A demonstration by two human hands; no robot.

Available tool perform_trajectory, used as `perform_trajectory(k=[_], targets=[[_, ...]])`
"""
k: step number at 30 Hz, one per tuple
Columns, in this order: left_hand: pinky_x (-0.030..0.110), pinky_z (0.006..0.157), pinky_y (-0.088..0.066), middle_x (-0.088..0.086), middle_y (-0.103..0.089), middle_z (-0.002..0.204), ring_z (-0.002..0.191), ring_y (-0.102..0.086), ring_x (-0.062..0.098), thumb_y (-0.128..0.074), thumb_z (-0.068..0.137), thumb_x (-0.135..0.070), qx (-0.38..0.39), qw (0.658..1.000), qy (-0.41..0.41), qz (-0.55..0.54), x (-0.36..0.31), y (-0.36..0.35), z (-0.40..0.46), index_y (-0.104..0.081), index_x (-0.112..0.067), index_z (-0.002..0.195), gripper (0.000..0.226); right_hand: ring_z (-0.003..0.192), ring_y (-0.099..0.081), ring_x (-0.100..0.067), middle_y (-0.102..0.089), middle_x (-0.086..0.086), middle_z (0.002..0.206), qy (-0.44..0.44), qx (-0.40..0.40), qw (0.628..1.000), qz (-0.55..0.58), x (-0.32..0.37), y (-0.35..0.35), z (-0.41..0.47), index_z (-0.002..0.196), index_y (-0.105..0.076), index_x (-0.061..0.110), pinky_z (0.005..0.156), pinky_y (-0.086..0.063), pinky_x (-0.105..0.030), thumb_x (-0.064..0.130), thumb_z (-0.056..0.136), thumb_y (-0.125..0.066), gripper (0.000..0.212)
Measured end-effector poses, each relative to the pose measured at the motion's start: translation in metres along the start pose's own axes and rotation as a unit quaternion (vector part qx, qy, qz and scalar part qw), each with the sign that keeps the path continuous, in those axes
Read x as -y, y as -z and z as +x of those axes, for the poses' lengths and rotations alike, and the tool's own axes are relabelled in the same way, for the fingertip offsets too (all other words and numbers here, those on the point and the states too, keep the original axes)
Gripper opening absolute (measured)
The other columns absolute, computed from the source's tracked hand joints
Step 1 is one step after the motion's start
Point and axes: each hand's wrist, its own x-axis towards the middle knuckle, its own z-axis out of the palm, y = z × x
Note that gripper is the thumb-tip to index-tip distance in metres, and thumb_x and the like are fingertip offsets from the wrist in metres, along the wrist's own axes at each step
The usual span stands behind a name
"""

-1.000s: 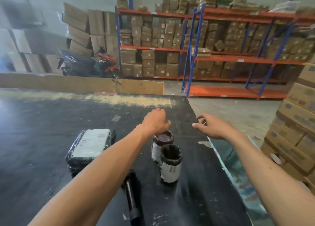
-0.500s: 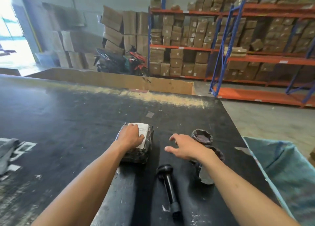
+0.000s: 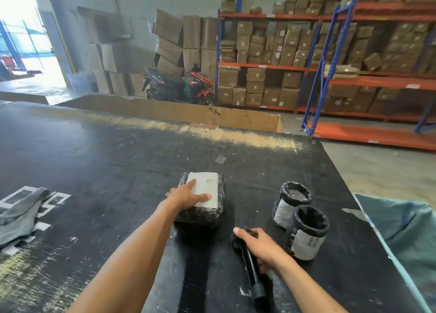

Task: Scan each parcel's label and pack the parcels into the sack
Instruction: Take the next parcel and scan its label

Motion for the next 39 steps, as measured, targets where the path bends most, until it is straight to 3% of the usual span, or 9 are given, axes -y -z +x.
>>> perform_trajectory(k=[3,8,12,17,19,22,27,31,39], targets=[[0.054,0.121,-0.017,0.016,-0.027,0.164,0.150,-0.014,0.042,-0.072,0.057,-0.084,-0.001,0.998,0.023,-0.056,0.000,-0.002,-0.001,-0.019,-0.043,0.159,0.122,0.067,-0.077,-0.025,-0.076,-0.011,0.104,-0.003,0.002,0.991,0.135,-0.010,-0.009,-0.001,0.126,-0.059,0.028,0.070,-0.068,-0.048,0.070,0.080,-0.075,0.064],[0.050,0.117,-0.025,0.024,-0.026,0.150,0.139,-0.026,0.044,-0.087,0.047,-0.071,-0.051,0.986,0.054,-0.150,-0.002,-0.012,-0.009,-0.034,-0.049,0.148,0.117,0.049,-0.059,-0.023,-0.067,-0.009,0.071,-0.047,0.046,0.969,0.238,-0.010,0.001,-0.001,0.106,-0.078,0.007,0.048,-0.048,-0.027,0.078,0.090,-0.055,0.076],[0.047,0.118,-0.028,0.023,-0.022,0.149,0.140,-0.031,0.044,-0.096,0.048,-0.058,-0.081,0.978,0.022,-0.193,-0.010,-0.014,-0.014,-0.042,-0.044,0.145,0.111,0.050,-0.057,-0.022,-0.062,-0.009,0.070,-0.048,0.084,0.939,0.330,-0.005,0.015,-0.001,0.098,-0.080,0.002,0.046,-0.046,-0.027,0.079,0.089,-0.054,0.082],[0.052,0.122,-0.016,0.024,0.008,0.161,0.151,-0.002,0.044,-0.096,0.050,-0.058,-0.023,0.984,0.029,-0.174,-0.012,-0.004,-0.008,-0.015,-0.046,0.158,0.136,0.053,-0.059,-0.022,-0.062,-0.010,0.072,-0.005,0.108,0.912,0.396,0.013,0.032,-0.004,0.104,-0.077,0.000,0.045,-0.051,-0.029,0.075,0.091,-0.057,0.079],[0.050,0.121,-0.019,0.022,-0.006,0.164,0.153,-0.007,0.038,-0.095,0.049,-0.060,-0.017,0.985,0.015,-0.172,-0.011,-0.001,-0.003,-0.018,-0.042,0.159,0.135,0.053,-0.059,-0.021,-0.063,-0.010,0.074,0.018,0.116,0.899,0.422,0.023,0.039,-0.006,0.102,-0.077,0.002,0.045,-0.053,-0.029,0.073,0.092,-0.057,0.075],[0.040,0.111,-0.041,0.006,-0.046,0.153,0.134,-0.050,0.028,-0.095,0.052,-0.056,-0.058,0.977,-0.018,-0.205,-0.011,-0.002,-0.001,-0.036,-0.038,0.154,0.119,0.053,-0.059,-0.022,-0.064,-0.011,0.077,0.048,0.141,0.875,0.460,0.038,0.049,-0.012,0.098,-0.075,0.004,0.046,-0.054,-0.029,0.069,0.094,-0.054,0.068],[0.036,0.089,-0.058,0.001,-0.065,0.123,0.099,-0.067,0.017,-0.098,0.056,-0.035,-0.116,0.950,-0.067,-0.282,-0.012,-0.011,-0.012,-0.058,-0.039,0.134,0.088,0.057,-0.061,-0.023,-0.068,-0.013,0.082,0.071,0.113,0.902,0.411,0.057,0.056,-0.017,0.111,-0.074,-0.002,0.050,-0.052,-0.031,0.063,0.098,-0.056,0.069],[0.036,0.089,-0.059,0.003,-0.055,0.118,0.097,-0.066,0.023,-0.098,0.056,-0.034,-0.160,0.937,-0.124,-0.284,-0.015,-0.024,-0.026,-0.060,-0.048,0.126,0.081,0.053,-0.058,-0.020,-0.069,-0.008,0.077,0.134,-0.004,0.941,0.311,0.068,0.051,-0.020,0.120,-0.064,0.013,0.047,-0.047,-0.030,0.061,0.093,-0.065,0.055],[0.019,0.078,-0.050,-0.004,-0.048,0.108,0.097,-0.057,0.005,-0.093,0.063,-0.050,-0.253,0.891,-0.168,-0.337,-0.016,-0.041,-0.042,-0.056,-0.060,0.124,0.072,0.053,-0.061,-0.021,-0.072,-0.007,0.075,0.236,-0.083,0.926,0.282,0.079,0.047,-0.027,0.121,-0.060,0.033,0.046,-0.049,-0.030,0.057,0.092,-0.070,0.039]])
